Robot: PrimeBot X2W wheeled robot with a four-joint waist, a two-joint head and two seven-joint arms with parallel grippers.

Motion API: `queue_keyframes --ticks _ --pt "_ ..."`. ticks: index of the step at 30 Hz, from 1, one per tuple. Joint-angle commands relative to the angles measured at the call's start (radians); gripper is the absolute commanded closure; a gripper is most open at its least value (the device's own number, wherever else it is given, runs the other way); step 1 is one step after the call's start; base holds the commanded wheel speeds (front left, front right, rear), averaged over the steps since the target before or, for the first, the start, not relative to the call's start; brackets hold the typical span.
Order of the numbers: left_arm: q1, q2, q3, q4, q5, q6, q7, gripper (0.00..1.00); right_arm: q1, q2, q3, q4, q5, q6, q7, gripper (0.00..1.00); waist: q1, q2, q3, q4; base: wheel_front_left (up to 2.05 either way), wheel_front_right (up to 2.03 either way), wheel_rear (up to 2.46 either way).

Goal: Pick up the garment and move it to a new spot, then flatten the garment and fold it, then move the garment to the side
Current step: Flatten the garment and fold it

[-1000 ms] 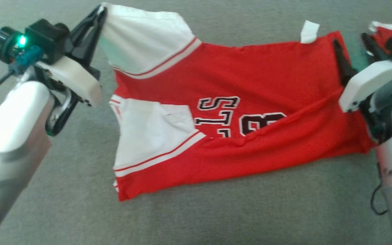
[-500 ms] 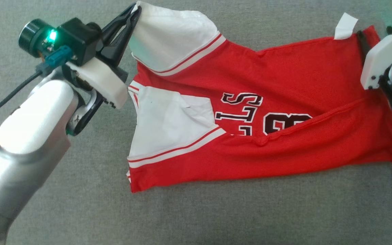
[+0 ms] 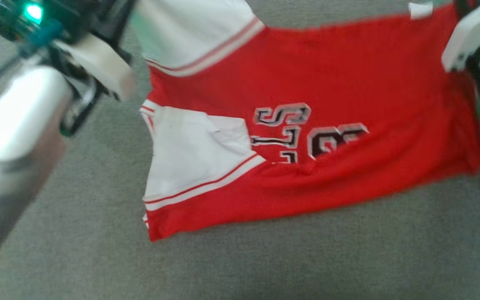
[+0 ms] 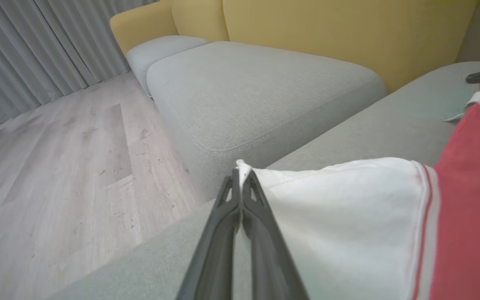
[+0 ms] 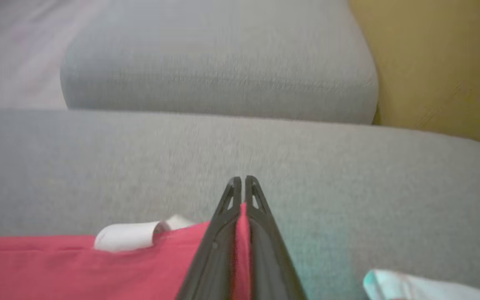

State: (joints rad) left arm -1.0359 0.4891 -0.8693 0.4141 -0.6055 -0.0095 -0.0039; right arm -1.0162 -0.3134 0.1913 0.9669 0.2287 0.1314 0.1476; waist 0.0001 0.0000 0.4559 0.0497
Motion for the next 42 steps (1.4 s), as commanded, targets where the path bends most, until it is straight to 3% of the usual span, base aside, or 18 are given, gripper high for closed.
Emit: queue_keyframes --ticks 1,7,12,16,27,36,37,42 --pt "-0.087 0.052 0.064 0.012 0.016 0.000 -0.014 1.00 -0.064 0.012 0.000 -0.033 0.037 -0.001 -0.033 1.00 -0.0001 0.0000 0.009 -0.022 0.00 0.00 0.00" --pt "-0.217 0.048 0.092 0.173 0.043 -0.013 -0.075 1.00 -0.156 0.054 -0.003 -0.042 0.155 -0.001 -0.112 1.00 -0.0001 0.0000 0.028 -0.069 0.00 0.00 0.00" --pt "-0.313 -0.011 0.125 0.295 0.059 0.010 -0.201 1.00 -0.200 0.066 -0.001 -0.045 0.234 -0.001 -0.204 1.00 -0.0001 0.0000 0.035 -0.083 0.00 0.00 0.00" --pt "-0.345 -0.045 0.127 0.353 0.077 0.016 -0.238 1.00 -0.202 0.063 0.016 -0.035 0.269 -0.001 -0.239 1.00 -0.0001 0.0000 0.033 -0.081 0.00 0.00 0.00" --pt "-0.273 -0.099 0.072 0.449 0.104 -0.070 -0.257 1.00 -0.116 -0.002 0.146 -0.011 0.396 -0.001 -0.212 1.00 -0.0001 0.0000 -0.017 -0.038 0.00 0.00 0.00" --pt "-0.121 -0.048 0.015 0.375 0.079 -0.106 -0.219 1.00 0.024 -0.107 0.298 -0.060 0.507 -0.001 -0.106 1.00 -0.0001 0.0000 -0.090 -0.016 0.00 0.00 0.00" --pt "-0.053 -0.011 -0.028 0.319 0.050 -0.115 -0.117 1.00 0.069 -0.149 0.356 -0.084 0.539 -0.001 -0.053 1.00 -0.0001 0.0000 -0.113 -0.010 0.00 0.00 0.00" --pt "0.043 0.063 -0.104 0.164 -0.011 -0.120 0.047 1.00 0.121 -0.230 0.463 -0.120 0.565 -0.001 0.035 1.00 -0.0001 0.0000 -0.134 -0.002 0.00 0.00 0.00"
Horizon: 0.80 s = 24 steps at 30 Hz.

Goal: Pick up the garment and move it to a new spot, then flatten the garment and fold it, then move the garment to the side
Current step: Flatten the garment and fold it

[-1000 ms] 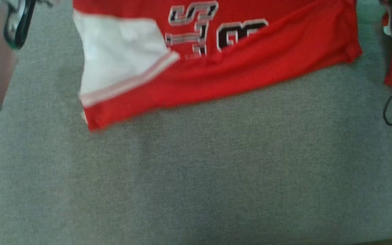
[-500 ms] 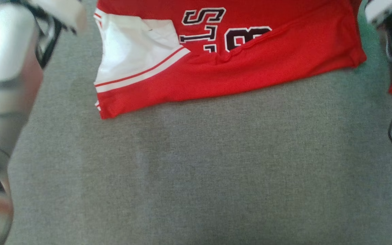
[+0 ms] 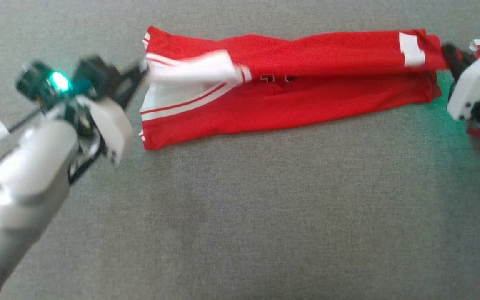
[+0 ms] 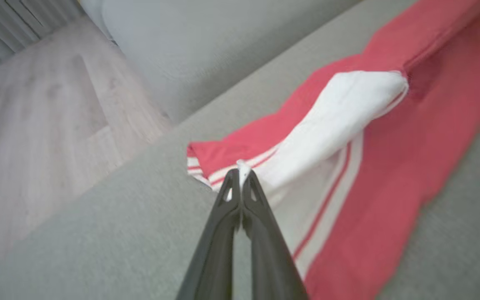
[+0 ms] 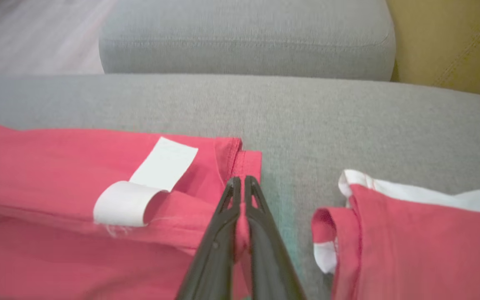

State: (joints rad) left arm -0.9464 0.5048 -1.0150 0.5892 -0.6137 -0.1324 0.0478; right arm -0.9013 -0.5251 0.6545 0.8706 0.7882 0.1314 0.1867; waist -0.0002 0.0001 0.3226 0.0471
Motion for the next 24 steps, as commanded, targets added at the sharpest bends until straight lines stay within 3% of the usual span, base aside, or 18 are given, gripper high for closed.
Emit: queue_keyframes --ticks 1,9,19,20,21,24 --pt "-0.033 0.064 0.034 -0.042 -0.015 0.003 0.018 1.00 0.011 -0.031 0.020 -0.031 0.010 -0.001 0.012 1.00 0.0002 -0.0001 -0.003 0.001 0.00 0.00 0.00" --pt "0.032 0.156 0.014 -0.226 -0.113 0.005 0.183 1.00 0.013 -0.085 0.135 -0.067 0.038 -0.001 0.077 1.00 0.0002 -0.0001 -0.003 -0.001 0.00 0.00 0.00" --pt "0.072 0.190 -0.012 -0.326 -0.171 0.014 0.304 1.00 0.003 -0.087 0.217 -0.056 0.064 -0.001 0.093 1.00 0.0002 -0.0001 -0.006 -0.018 0.00 0.00 0.00" --pt "0.076 0.194 -0.016 -0.335 -0.177 0.014 0.318 0.65 0.001 -0.085 0.216 -0.054 0.071 -0.001 0.081 0.00 0.0002 -0.0001 -0.009 -0.021 0.00 0.00 0.00" --pt "0.081 0.196 -0.018 -0.346 -0.182 0.015 0.326 0.00 0.001 -0.081 0.214 -0.052 0.085 -0.001 0.080 0.00 0.0002 -0.0001 -0.012 -0.024 0.00 0.00 0.00" --pt "0.089 0.202 -0.001 -0.375 -0.190 0.037 0.306 0.00 -0.009 -0.078 0.205 -0.068 0.123 -0.001 0.058 0.00 0.0002 -0.0001 -0.022 -0.035 0.00 0.00 0.00"
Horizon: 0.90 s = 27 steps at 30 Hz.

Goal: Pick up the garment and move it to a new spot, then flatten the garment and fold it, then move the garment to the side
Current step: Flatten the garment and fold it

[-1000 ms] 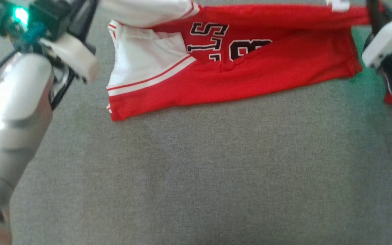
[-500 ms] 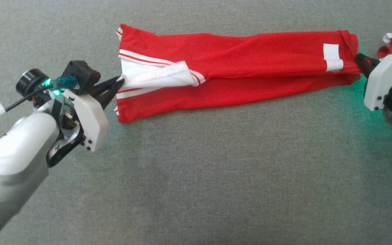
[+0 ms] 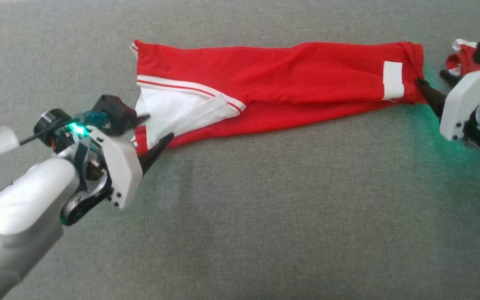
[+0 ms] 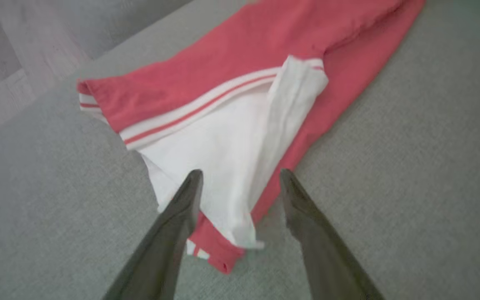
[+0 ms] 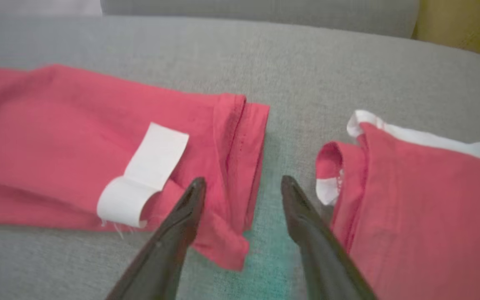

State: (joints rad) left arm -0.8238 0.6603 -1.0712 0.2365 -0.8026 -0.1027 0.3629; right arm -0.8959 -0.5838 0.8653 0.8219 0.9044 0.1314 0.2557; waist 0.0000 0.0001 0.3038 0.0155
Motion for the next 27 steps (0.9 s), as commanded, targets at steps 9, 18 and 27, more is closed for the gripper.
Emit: queue_keyframes --ticks 9,18,27 --pt "-0.017 -0.036 0.224 0.019 0.032 0.216 -0.376 0.00 -0.063 0.063 -0.142 -0.060 0.093 -0.001 -0.283 0.00 0.0000 -0.0001 -0.079 -0.032 0.00 0.00 0.00" --pt "0.132 -0.173 0.389 0.061 0.044 0.398 -0.622 0.00 0.025 0.218 -0.308 -0.002 -0.001 -0.001 -0.514 0.00 0.0000 -0.0001 -0.167 -0.045 0.00 0.00 0.00" --pt "0.445 -0.344 0.618 -0.040 0.264 0.430 -0.624 0.00 0.360 0.421 -0.701 -0.192 -0.408 -0.001 -0.517 0.00 0.0000 -0.0001 -0.196 -0.037 0.00 0.00 0.00"
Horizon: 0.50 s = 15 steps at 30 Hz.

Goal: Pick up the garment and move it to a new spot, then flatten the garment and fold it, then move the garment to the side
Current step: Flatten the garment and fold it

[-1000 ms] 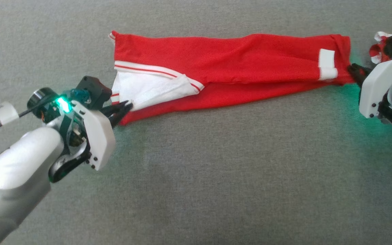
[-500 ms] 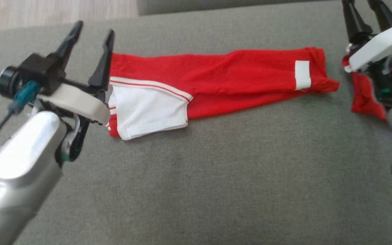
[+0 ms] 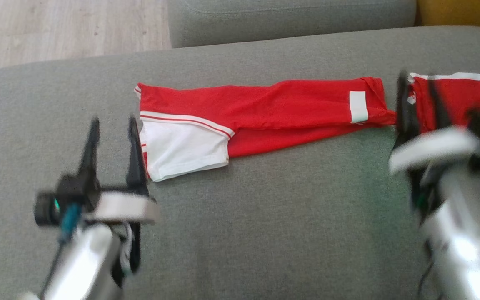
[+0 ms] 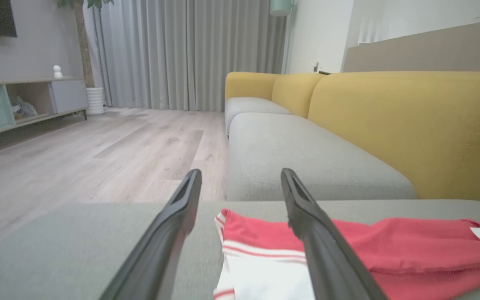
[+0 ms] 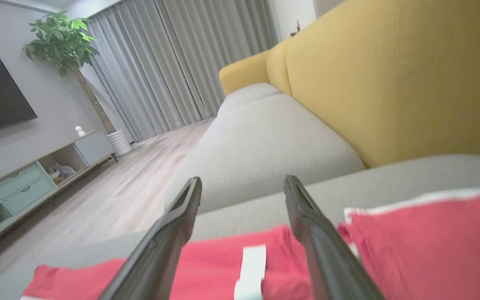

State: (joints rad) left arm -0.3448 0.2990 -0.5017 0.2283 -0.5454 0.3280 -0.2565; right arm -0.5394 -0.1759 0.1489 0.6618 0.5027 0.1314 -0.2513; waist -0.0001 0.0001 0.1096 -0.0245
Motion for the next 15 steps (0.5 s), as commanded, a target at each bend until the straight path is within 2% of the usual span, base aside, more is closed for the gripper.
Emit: queue_keyframes --ticks 1,4,7,15 --pt "-0.004 -0.007 0.065 -0.037 0.021 -0.012 -0.005 0.00 0.049 0.041 -0.018 -0.060 -0.044 -0.001 -0.010 0.00 0.0001 -0.0001 -0.003 0.005 0.00 0.00 0.00" --pt "0.065 -0.055 0.104 -0.036 0.075 -0.049 -0.005 0.00 0.157 0.090 -0.076 -0.131 -0.132 -0.001 -0.010 0.00 0.0001 -0.0001 -0.001 0.009 0.00 0.00 0.00" --pt "0.099 -0.097 0.152 -0.036 0.115 -0.083 -0.005 0.00 0.217 0.112 -0.115 -0.180 -0.172 -0.001 -0.010 0.00 0.0001 -0.0001 0.010 0.017 0.00 0.00 0.00" --pt "0.080 -0.154 0.220 -0.039 0.210 -0.162 -0.005 0.00 0.192 0.123 -0.151 -0.239 -0.247 -0.001 0.041 0.00 0.0001 -0.0001 0.074 0.042 0.00 0.00 0.00"
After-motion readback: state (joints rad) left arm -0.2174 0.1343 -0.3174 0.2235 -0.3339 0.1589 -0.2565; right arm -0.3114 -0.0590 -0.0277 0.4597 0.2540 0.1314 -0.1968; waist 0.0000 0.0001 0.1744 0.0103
